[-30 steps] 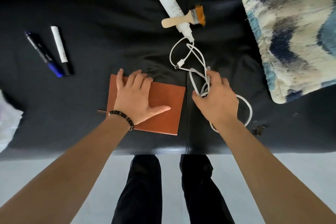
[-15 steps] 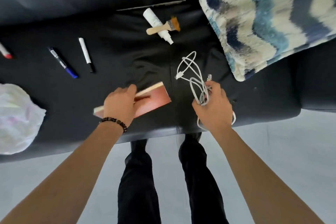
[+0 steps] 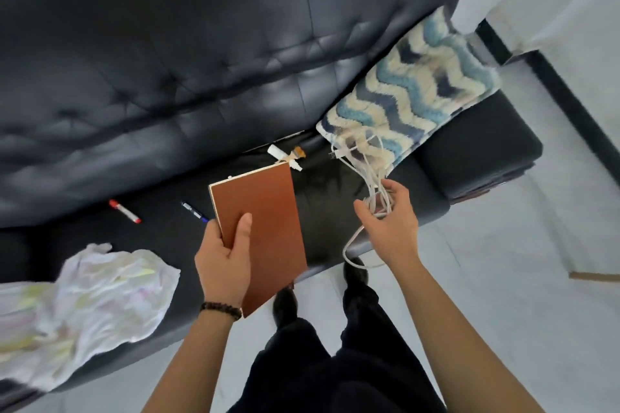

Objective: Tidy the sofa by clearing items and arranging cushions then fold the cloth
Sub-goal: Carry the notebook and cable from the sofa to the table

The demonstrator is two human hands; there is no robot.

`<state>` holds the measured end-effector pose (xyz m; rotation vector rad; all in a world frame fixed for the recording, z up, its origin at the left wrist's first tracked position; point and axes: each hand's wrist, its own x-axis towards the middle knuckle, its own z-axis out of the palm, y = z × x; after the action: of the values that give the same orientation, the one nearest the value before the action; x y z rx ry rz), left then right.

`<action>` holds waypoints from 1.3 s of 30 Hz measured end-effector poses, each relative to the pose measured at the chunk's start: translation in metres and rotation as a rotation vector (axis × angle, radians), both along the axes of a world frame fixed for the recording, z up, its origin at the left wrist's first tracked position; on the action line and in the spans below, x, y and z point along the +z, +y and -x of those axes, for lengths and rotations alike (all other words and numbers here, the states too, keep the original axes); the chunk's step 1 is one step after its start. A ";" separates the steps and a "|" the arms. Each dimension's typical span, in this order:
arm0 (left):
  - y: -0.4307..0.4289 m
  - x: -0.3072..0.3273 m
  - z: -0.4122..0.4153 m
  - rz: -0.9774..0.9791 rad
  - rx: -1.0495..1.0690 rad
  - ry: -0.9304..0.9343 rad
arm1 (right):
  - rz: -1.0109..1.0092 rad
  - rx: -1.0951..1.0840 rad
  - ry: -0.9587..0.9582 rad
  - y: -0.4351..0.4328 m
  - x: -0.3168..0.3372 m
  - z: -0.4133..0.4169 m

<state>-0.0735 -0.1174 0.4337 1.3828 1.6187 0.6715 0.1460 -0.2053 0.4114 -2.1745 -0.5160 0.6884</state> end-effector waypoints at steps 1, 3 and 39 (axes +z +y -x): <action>-0.002 0.016 0.001 -0.023 -0.014 -0.031 | -0.023 -0.026 -0.001 -0.008 0.018 0.004; -0.008 0.041 0.001 -0.060 -0.051 -0.087 | -0.073 -0.093 -0.014 -0.031 0.052 0.012; -0.583 0.136 -0.419 -0.383 -1.269 -0.437 | -0.404 -1.492 -0.253 -0.760 0.137 -0.109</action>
<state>0.3451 -0.7004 0.5698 1.9836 0.0913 0.4238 0.2552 -0.9656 0.5484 -1.6352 0.7848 -0.4770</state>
